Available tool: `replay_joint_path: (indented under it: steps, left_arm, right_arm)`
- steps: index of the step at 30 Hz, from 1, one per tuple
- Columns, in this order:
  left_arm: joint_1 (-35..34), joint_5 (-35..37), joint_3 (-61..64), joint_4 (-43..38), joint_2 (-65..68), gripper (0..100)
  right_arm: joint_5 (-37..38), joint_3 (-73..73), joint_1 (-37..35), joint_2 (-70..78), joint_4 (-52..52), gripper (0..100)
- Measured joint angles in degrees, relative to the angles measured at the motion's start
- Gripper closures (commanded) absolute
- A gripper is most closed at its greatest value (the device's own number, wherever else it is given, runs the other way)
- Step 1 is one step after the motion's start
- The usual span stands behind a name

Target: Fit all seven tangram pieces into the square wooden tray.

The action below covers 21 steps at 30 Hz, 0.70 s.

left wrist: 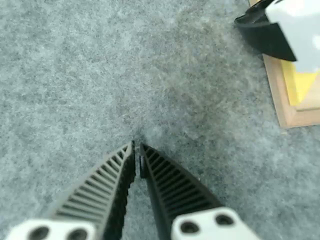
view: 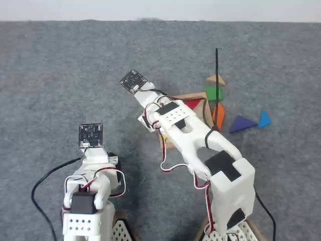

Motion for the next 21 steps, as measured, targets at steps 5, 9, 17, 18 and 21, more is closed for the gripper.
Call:
replay_joint_path:
  steps: [5, 9, 17, 18, 21]
  left_arm:
    - [0.00, 0.00, 0.00, 0.00, 0.00, 99]
    - [0.00, 0.00, 0.00, 0.00, 0.00, 99]
    - [0.00, 0.00, 0.00, 0.00, 0.00, 99]
    - [0.00, 0.00, 0.00, 0.00, 0.00, 99]
    - [0.00, 0.00, 0.00, 0.00, 0.00, 99]
  right_arm:
    - [0.00, 0.00, 0.00, -3.78, 3.16, 93.6]
    - [0.00, 0.26, 0.26, -10.37, 9.58, 93.6]
    - [-0.09, 13.45, 3.08, -14.59, 4.92, 93.6]
    - [-0.18, 13.80, 3.34, -14.59, 4.84, 93.6]
    - [-0.35, 14.15, 4.84, -14.59, 4.84, 93.6]
